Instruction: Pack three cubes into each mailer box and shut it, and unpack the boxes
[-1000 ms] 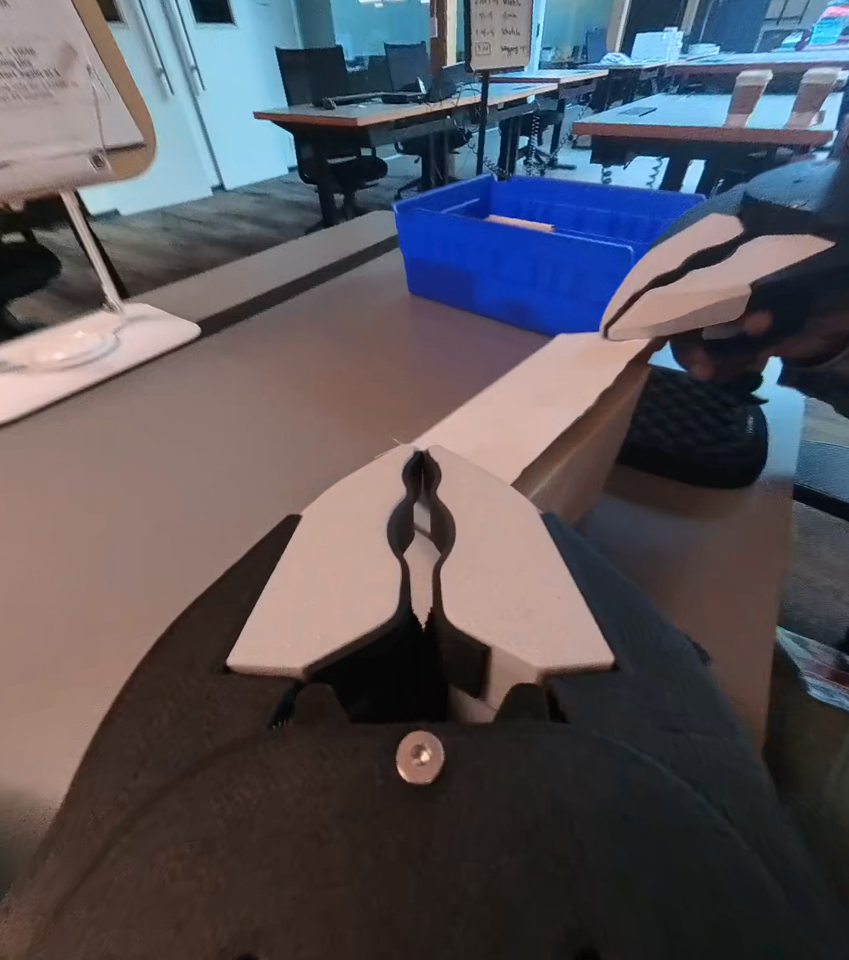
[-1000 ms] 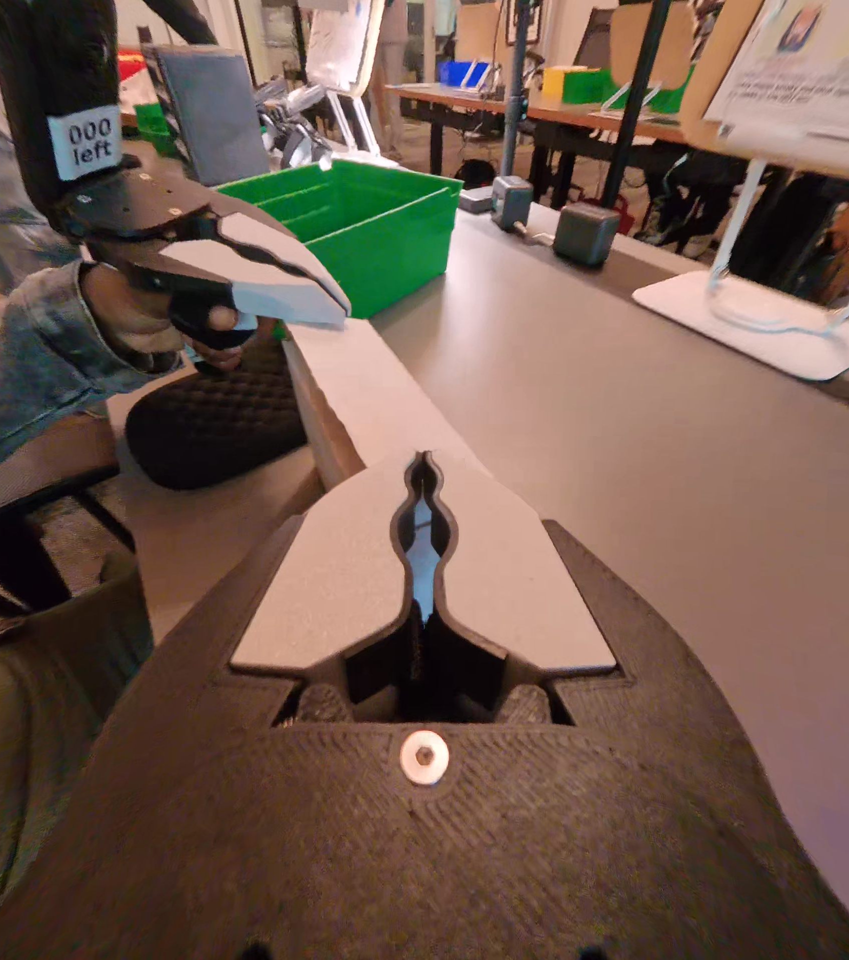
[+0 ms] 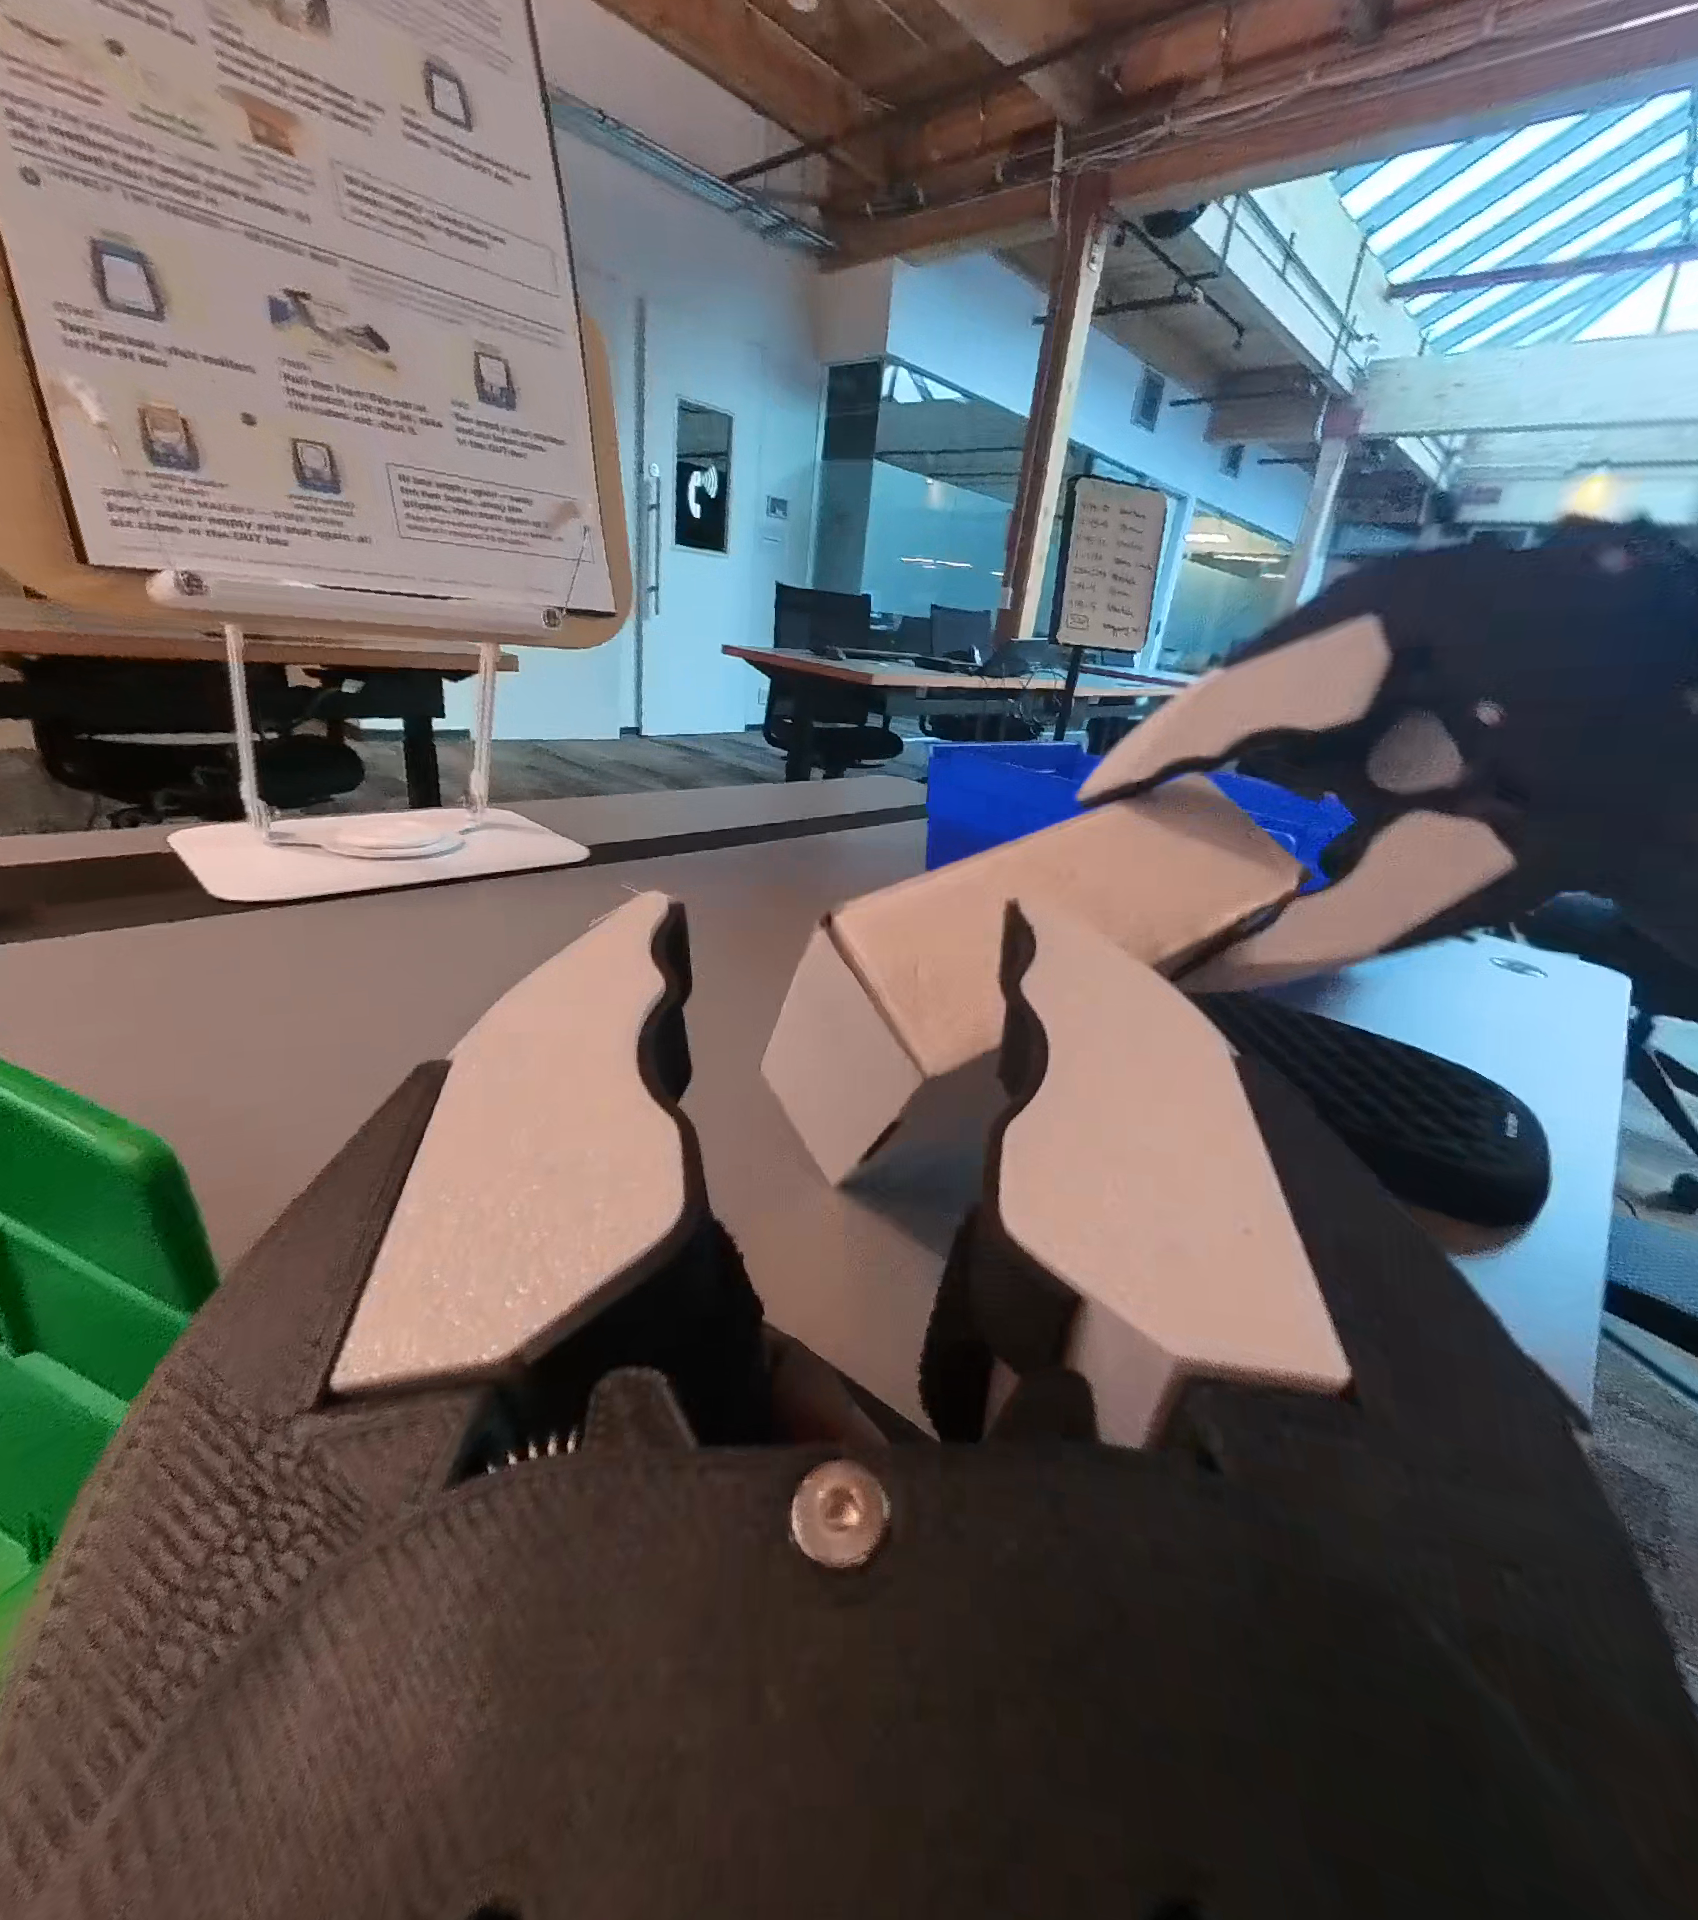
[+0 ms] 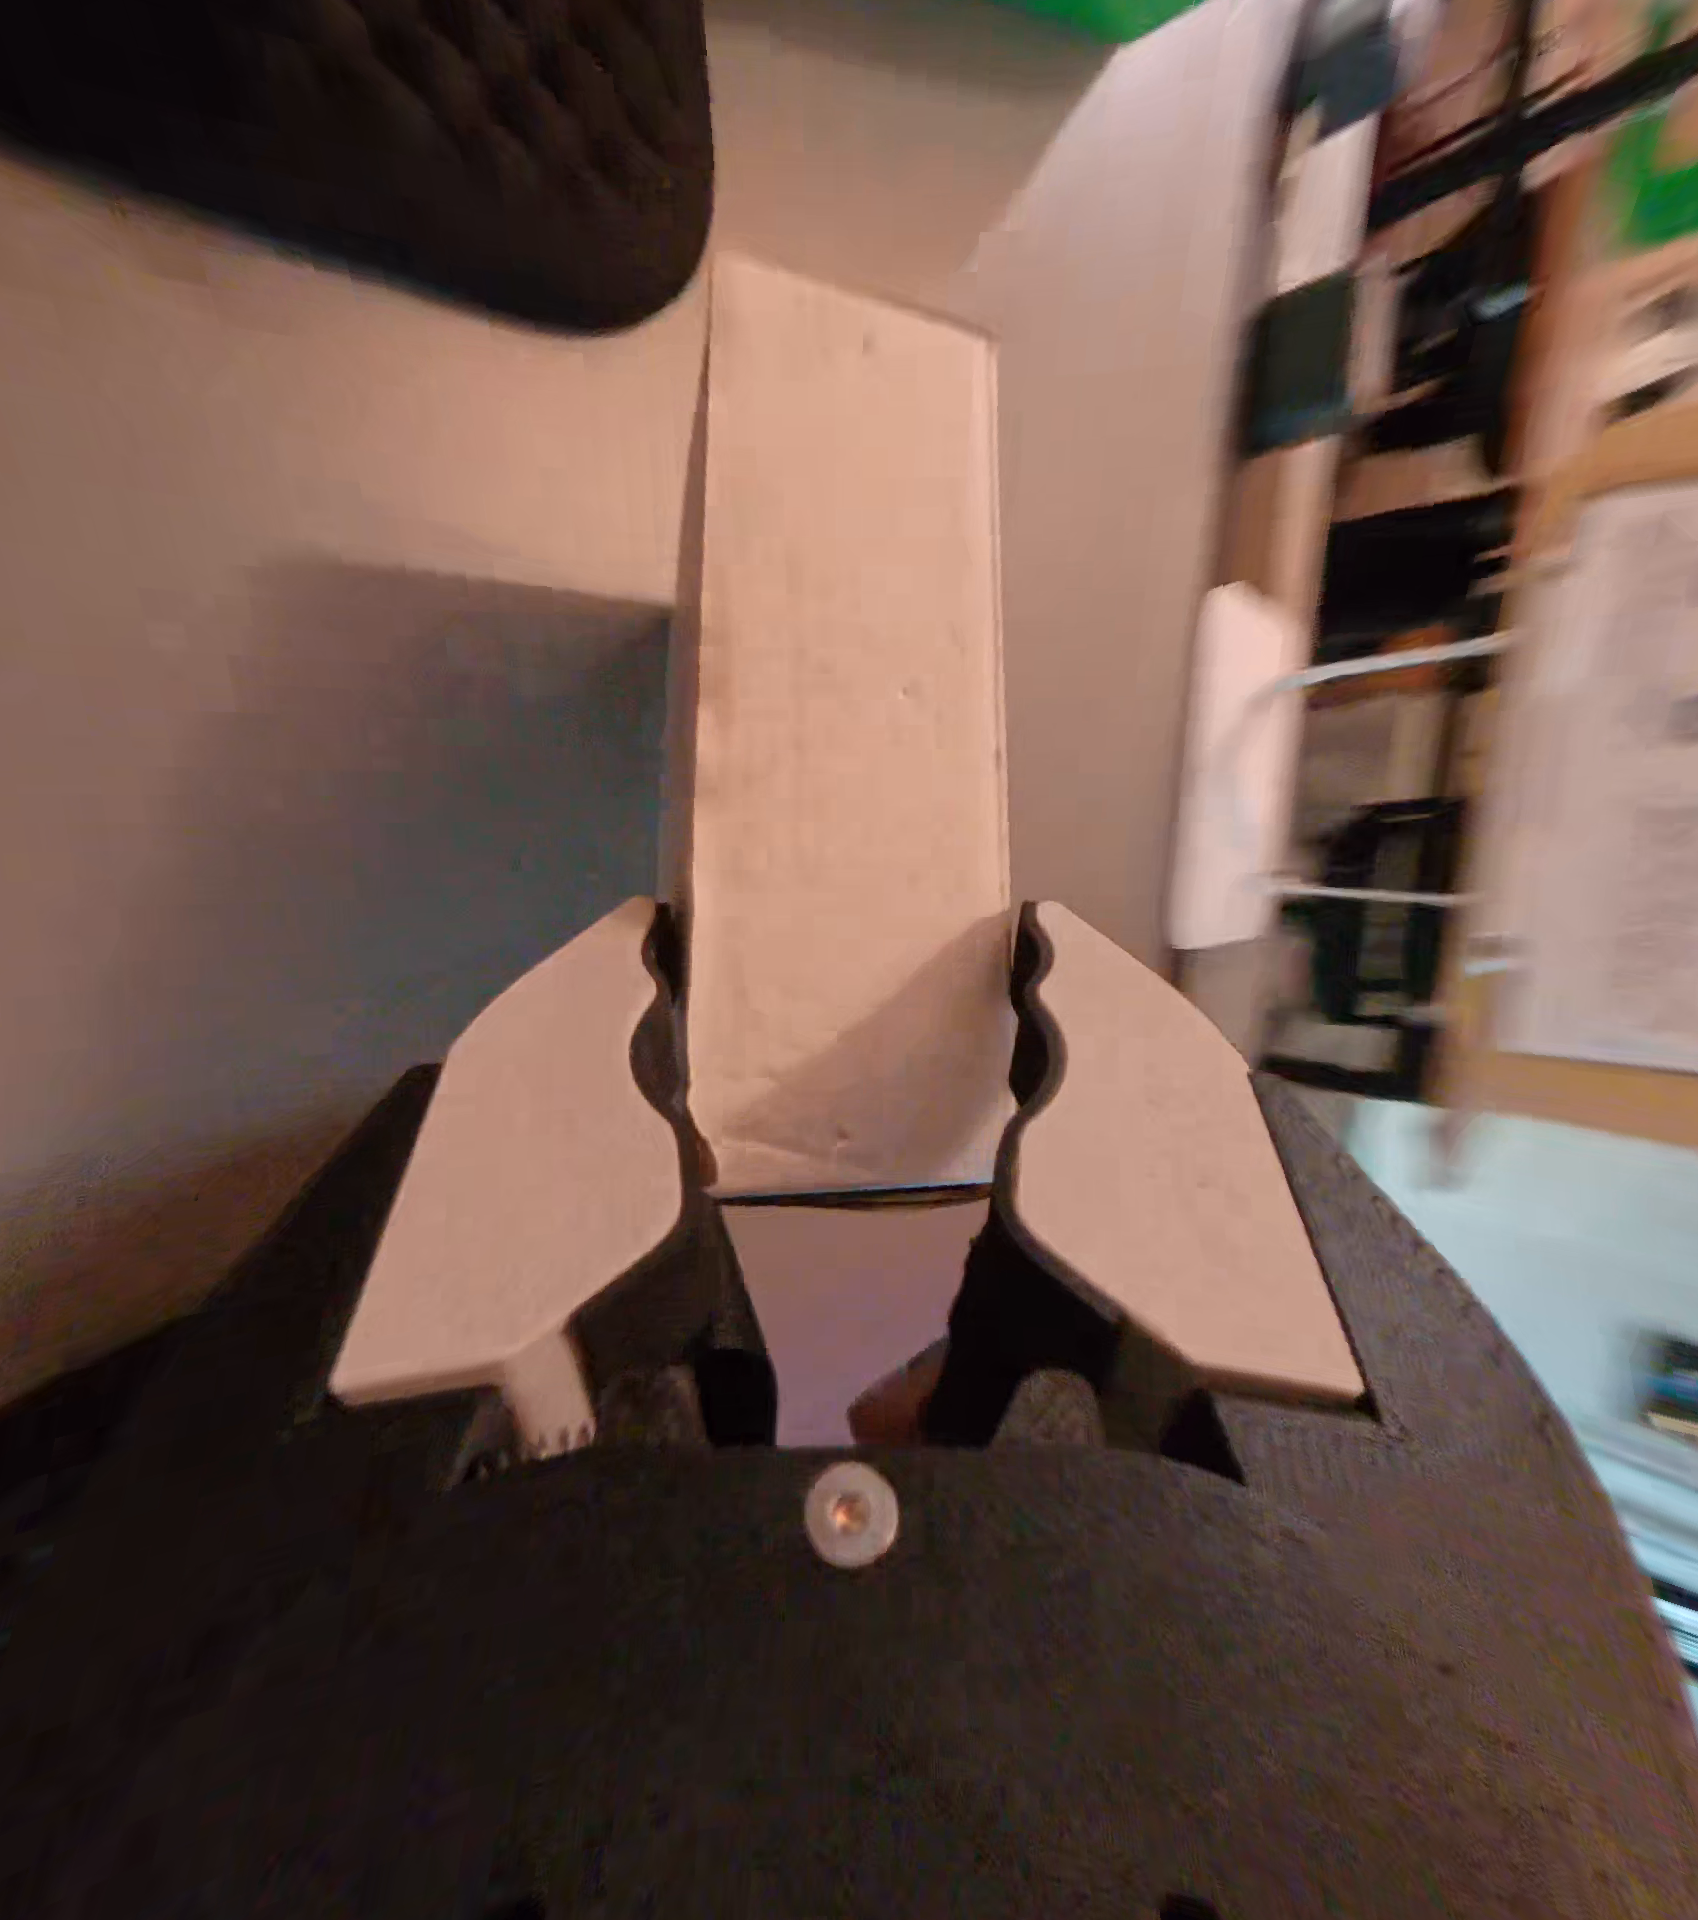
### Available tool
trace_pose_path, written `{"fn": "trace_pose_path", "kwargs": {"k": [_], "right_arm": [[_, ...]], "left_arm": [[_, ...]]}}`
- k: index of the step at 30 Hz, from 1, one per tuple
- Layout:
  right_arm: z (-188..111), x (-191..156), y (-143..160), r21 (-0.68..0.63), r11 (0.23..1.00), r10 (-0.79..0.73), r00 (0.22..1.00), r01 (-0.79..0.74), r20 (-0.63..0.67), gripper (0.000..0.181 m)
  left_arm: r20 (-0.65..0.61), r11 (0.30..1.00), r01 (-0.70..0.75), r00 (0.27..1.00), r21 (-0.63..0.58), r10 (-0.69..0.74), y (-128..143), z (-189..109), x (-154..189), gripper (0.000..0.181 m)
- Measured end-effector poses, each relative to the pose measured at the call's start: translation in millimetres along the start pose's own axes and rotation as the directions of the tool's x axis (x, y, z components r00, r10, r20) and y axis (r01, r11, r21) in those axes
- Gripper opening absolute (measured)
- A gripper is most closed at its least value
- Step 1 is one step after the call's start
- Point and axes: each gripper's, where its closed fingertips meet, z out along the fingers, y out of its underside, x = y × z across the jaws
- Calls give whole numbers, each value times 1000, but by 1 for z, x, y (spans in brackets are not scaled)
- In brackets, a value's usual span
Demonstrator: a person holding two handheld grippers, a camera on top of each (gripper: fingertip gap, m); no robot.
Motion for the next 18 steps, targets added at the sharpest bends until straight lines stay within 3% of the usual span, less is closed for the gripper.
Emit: {"fn": "trace_pose_path", "kwargs": {"k": [4, 9, 13, 16, 18], "right_arm": [[-4, -21, 6, -82, 972, -233, 956, 221, -177, 62], [-7, -60, 23, -35, 984, -178, 975, 174, -136, 64], [-12, -85, 24, 36, 999, -5, 994, 1, 111, 86], [-18, -80, 10, 27, 957, 260, 893, -290, 367, 108], [-13, -69, 10, -46, 922, 361, 811, -385, 460, 129]], "left_arm": [[-2, 1000, 9, 1000, 0, -9, 0, 0, -1, 57], [-1, 1000, -16, 1000, -25, 16, 4, 2, 1, 58], [-6, 999, -34, 999, -42, 34, 7, 3, 4, 58], [-6, 998, -41, 999, -46, 41, 7, 4, 4, 58], [-10, 998, -44, 999, -53, 43, 8, 4, 5, 58]]}}
